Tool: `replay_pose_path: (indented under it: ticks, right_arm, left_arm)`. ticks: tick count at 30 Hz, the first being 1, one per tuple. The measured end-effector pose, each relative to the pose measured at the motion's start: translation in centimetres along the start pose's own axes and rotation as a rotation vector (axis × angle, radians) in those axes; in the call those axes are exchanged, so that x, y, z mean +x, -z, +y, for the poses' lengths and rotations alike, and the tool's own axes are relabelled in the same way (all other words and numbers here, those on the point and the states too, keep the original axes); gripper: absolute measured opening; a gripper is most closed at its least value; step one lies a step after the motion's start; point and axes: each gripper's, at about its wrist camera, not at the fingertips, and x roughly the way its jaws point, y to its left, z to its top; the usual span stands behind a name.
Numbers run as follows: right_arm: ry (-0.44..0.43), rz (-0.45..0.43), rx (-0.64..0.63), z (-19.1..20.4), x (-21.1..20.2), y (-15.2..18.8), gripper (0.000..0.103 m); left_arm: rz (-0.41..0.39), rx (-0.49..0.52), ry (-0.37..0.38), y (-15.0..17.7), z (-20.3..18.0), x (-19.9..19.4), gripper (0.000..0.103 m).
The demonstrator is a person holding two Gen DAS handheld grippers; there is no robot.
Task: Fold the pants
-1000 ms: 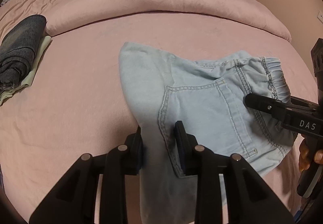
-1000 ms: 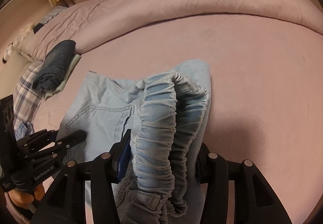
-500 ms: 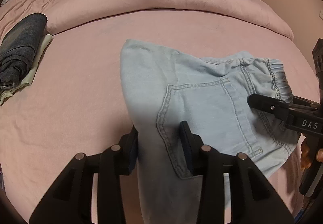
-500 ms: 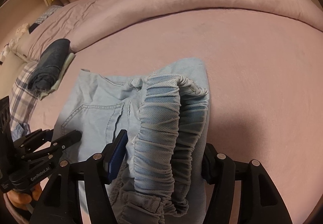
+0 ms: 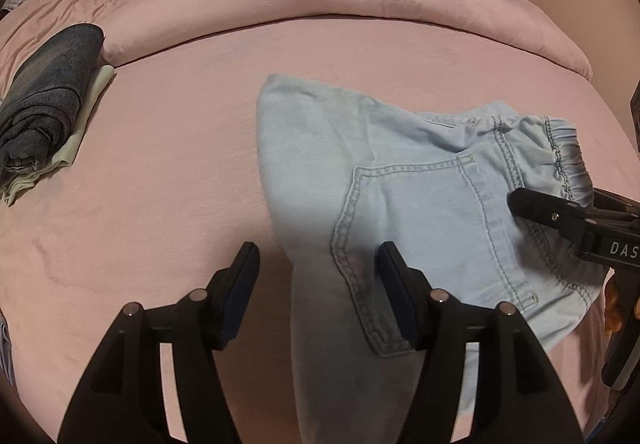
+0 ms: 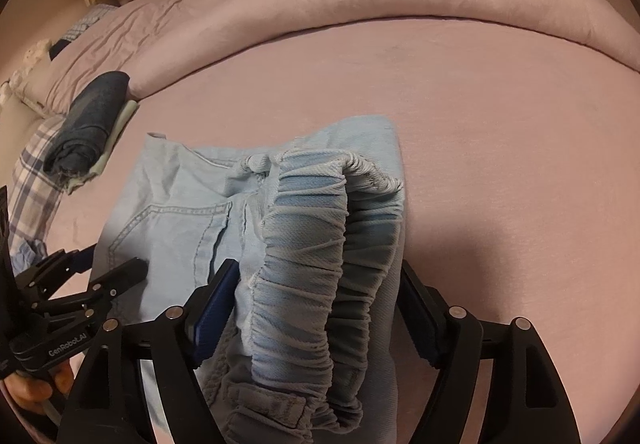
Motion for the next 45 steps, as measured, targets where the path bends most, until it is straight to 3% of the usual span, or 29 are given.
replay_pose_path:
  ticks: [11, 30, 41, 45]
  right_arm:
    - [0.048, 0.009, -0.011, -0.1, 0.3, -0.1, 0.090]
    - [0.090, 0.036, -0.017, -0.2, 0.6, -0.1, 0.102]
    - [0.090, 0.009, -0.004, -0.2, -0.3, 0.2, 0.102]
    - [0.097, -0.039, 0.027, -0.4, -2.0, 0.5, 0.102]
  left_arm:
    - [0.009, -0.011, -0.022, 0.1, 0.4, 0.1, 0.077]
    - [0.058, -0.043, -0.054, 0.1, 1.1, 1.0, 0.102]
    - [0.106, -0.158, -0.019, 0.4, 2.2, 1.2, 0.103]
    - [0.081, -0.179, -0.048, 0.9, 2.4, 0.1, 0.103]
